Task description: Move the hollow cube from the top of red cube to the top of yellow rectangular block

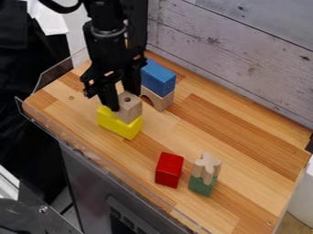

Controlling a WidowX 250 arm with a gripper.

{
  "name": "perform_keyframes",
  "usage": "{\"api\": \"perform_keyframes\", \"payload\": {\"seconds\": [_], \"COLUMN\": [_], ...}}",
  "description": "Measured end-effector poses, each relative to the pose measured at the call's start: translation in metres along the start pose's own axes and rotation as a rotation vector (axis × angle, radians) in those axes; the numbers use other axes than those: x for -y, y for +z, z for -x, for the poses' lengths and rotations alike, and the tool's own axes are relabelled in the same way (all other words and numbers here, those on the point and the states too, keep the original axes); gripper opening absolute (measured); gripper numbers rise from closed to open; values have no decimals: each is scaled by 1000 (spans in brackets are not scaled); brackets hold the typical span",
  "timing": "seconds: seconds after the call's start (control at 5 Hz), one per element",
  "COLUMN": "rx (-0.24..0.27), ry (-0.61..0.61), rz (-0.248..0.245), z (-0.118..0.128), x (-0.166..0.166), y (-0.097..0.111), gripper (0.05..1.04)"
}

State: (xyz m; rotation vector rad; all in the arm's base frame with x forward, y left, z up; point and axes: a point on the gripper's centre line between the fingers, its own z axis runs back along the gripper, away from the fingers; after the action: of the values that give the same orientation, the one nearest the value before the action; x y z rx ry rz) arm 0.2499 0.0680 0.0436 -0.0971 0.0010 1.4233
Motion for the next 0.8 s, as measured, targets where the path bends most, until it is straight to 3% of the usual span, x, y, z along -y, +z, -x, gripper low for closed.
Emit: {"api": "perform_keyframes", "payload": {"seconds": [0.2, 0.4, 0.6, 0.8], "rx": [7, 113, 168, 164], "ry": [-6, -42, -82, -184], "rz": [-55, -51, -48, -16], "z": [-3, -20, -21, -4], "x": [-7, 7, 10, 15], "y": [-5, 26, 50, 64], "gripper": [827, 1029, 1005, 998]}}
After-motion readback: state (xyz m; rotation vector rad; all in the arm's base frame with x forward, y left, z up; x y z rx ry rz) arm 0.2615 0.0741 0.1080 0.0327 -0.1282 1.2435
